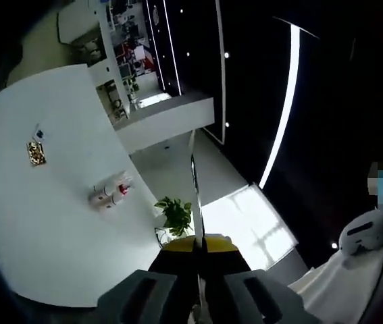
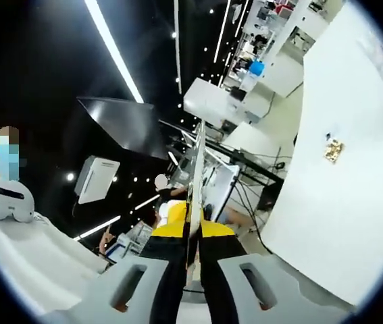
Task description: Arrange the skincare products in the storage area until every visible bottle or jar stands upright without overlapping.
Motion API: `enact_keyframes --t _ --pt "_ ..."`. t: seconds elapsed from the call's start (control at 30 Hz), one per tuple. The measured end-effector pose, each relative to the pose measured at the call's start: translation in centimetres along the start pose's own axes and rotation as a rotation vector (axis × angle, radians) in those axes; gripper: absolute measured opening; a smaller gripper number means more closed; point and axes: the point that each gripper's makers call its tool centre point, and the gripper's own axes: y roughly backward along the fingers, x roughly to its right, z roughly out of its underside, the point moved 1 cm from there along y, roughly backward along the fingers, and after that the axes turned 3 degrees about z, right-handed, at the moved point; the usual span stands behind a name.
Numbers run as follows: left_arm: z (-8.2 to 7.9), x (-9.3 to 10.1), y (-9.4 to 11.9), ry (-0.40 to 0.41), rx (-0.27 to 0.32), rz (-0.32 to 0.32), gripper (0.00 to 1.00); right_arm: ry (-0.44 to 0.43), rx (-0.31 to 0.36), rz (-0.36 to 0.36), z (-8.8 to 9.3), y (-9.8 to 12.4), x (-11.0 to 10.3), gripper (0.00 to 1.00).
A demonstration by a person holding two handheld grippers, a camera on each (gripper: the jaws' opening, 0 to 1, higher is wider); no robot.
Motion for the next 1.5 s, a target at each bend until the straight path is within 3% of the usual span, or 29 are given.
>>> enact_keyframes --t 0.13,0.2,0.27,0.3,0.37,0.6,0.93,1.5 --pt "0.4 -0.3 0.1 -0.002 -0.021 -0.017 0.02 -0.027 -0.012 -0.009 0.2 0.0 0.1 0.01" --pt "0.5 -0.6 0.1 -0.006 -0.028 -0.031 0.02 0.012 -0.021 0.003 0.3 -0.1 0.2 0.0" --pt "0.7 -1.2 0.3 -0.037 -0.045 -0.061 0.04 0.054 -0.033 0.026 0.4 -0.1 0.5 0.0" --pt "0.8 -1.9 0.4 -0.074 -0.059 -0.109 0.05 0.064 -0.039 0.034 0.5 -0.1 0.7 0.0" --pt "1.1 -2.1 0.5 -0.124 -0.082 -0.123 0.08 0.07 -0.048 0.044 0.6 -0.1 1.0 0.0" --pt "1.2 -2.9 1.8 -0.131 -0.068 -0.156 0.15 0.076 -0.032 0.057 0.0 0.3 1.3 0.0" --pt "1.2 -3.5 3.3 -0.113 -0.043 -0.171 0.18 0.083 -0.046 0.07 0.1 -0.2 1.2 0.0" --pt "0.5 -4.7 7.7 -0.129 -0.029 -0.173 0.19 0.063 -0.038 0.093 2.4 -3.5 1.8 0.0"
